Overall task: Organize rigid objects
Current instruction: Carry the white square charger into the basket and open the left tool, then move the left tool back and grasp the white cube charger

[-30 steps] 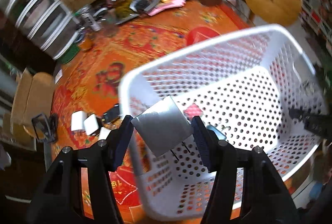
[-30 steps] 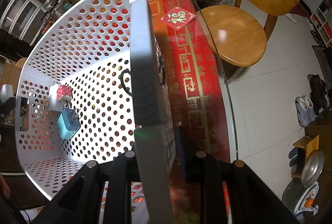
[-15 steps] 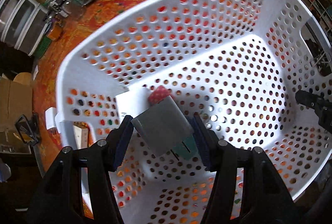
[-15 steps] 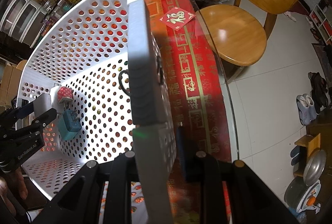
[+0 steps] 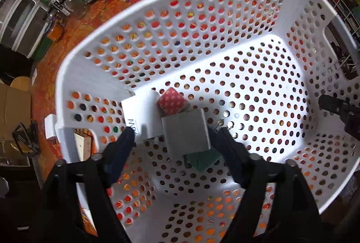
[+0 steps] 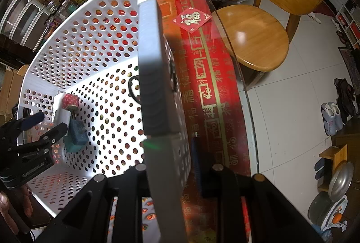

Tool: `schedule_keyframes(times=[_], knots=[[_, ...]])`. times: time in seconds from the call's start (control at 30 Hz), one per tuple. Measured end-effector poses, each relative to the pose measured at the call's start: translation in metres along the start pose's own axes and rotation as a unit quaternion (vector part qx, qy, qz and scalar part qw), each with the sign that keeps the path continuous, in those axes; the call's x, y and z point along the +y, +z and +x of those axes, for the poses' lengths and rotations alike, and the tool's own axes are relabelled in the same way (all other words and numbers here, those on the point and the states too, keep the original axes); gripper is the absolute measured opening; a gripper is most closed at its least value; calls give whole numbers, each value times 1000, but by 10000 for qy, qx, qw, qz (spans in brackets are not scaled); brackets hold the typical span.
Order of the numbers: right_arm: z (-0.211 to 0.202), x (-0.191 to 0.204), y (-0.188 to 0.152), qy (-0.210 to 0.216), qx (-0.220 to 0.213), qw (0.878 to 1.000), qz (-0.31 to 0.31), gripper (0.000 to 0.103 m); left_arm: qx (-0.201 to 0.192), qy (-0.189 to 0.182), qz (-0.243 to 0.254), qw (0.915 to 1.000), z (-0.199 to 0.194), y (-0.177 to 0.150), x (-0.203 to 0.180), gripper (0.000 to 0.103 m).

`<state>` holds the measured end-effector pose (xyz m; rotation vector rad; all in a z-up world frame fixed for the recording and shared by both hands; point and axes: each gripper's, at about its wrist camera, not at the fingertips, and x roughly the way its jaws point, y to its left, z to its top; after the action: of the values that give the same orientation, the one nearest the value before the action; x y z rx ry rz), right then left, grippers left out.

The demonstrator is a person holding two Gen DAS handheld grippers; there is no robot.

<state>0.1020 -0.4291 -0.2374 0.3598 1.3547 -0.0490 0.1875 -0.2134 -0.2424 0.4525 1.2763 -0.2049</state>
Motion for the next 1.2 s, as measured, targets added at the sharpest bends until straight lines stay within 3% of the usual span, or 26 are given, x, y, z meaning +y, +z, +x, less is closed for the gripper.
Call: schedule_keyframes(times=[0.27, 0.37, 0.47, 0.6, 0.7, 0.77, 0.87, 0.97, 1.2], knots=[[0, 0, 0, -3, 6, 10000, 2, 21, -843, -17, -268, 9961, -71, -26, 49, 84], [0, 0, 0, -3, 4, 10000, 1, 21, -1173, 2, -754, 9902, -97, -42, 101, 91], [0, 0, 1, -4, 7, 10000, -4, 21, -1284, 219, -1351, 9822, -99, -54, 159, 100], [1, 0, 0, -21, 24, 10000, -4, 21, -937, 550, -1805, 9776, -61, -73, 225, 100], [1, 1, 0, -26, 31, 10000, -2, 21, -547, 238, -2071, 9765, -18, -89, 248, 94], [2, 1, 0, -33, 31, 10000, 3, 21, -347, -110, -2213, 9745, 6, -97, 250, 93], [2, 1, 0, -40, 40, 10000, 8, 21, -245, -225, -2204, 9748, 28, -99, 243, 91], [2, 2, 0, -65, 53, 10000, 5, 21, -130, -225, -2111, 9771, 42, -95, 229, 91], [2, 3, 1, -74, 57, 10000, 9, 21, 161, -101, -2114, 9772, 81, -92, 219, 73]])
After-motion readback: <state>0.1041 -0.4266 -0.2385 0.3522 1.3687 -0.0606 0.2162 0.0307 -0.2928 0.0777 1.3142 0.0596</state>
